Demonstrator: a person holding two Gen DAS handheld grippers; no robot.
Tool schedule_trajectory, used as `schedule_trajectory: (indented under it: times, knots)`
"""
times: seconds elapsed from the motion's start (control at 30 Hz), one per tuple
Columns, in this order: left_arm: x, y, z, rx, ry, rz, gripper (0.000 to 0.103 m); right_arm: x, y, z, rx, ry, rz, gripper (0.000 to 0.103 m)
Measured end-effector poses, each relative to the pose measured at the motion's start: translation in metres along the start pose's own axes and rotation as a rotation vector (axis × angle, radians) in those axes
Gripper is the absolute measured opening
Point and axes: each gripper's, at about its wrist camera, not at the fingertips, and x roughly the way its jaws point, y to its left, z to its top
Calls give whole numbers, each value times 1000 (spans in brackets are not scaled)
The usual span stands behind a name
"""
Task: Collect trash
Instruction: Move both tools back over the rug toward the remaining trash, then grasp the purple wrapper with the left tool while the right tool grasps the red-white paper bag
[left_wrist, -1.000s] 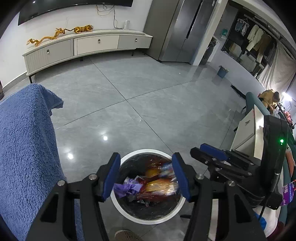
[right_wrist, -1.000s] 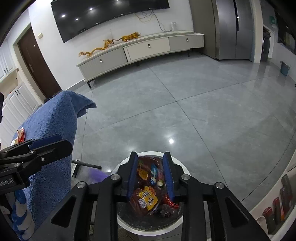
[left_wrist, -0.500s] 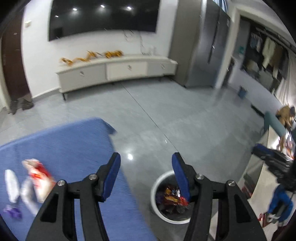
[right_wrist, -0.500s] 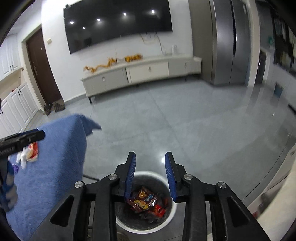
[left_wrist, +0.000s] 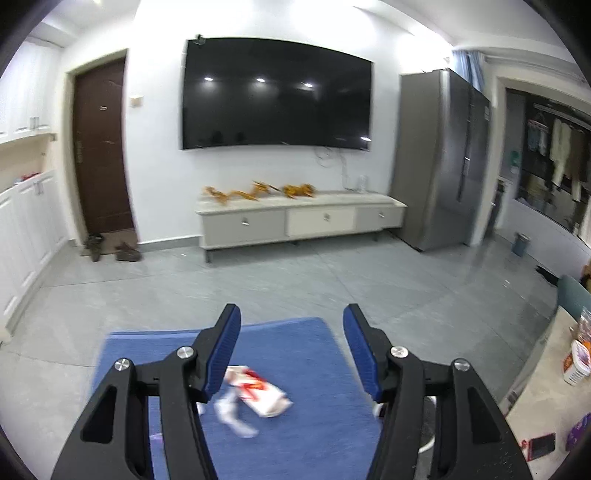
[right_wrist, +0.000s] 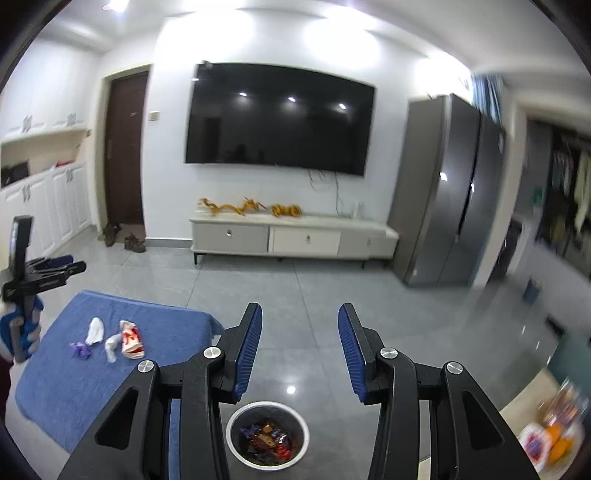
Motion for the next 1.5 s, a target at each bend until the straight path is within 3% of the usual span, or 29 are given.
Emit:
schedule_trajectory:
  times: [0.13, 0.4, 0.5, 0.67, 0.77, 0.87, 1.07, 1.23, 1.5]
  knots:
    - [-6, 38, 3, 11, 5, 136, 56, -60, 39, 44, -115, -45, -23, 43]
    - [6, 101, 8, -106, 24, 248, 56, -142, 112, 105, -321, -121, 13, 54]
    - [17, 116, 3, -159, 41, 276, 56, -154, 142, 118, -398, -172, 69, 61]
    - [18, 122, -18, -192, 47, 284, 56, -150, 186, 128, -399, -294, 244, 62]
    - [21, 132, -33, -202, 55, 315, 56, -116, 217, 117, -391, -314, 375, 62]
    - [29, 153, -48, -217, 67, 356, 56, -77, 247, 105, -393, -288, 442, 62]
    - [55, 204, -101, -251, 120, 410, 63, 30, 321, 66, -381, -147, 597, 62]
    - [86, 227, -159, -262, 180, 358, 63, 140, 366, 20, -310, 42, 698, 62]
    - [142, 230, -216, -302, 274, 217, 63, 311, 398, -55, -247, 338, 664, 64]
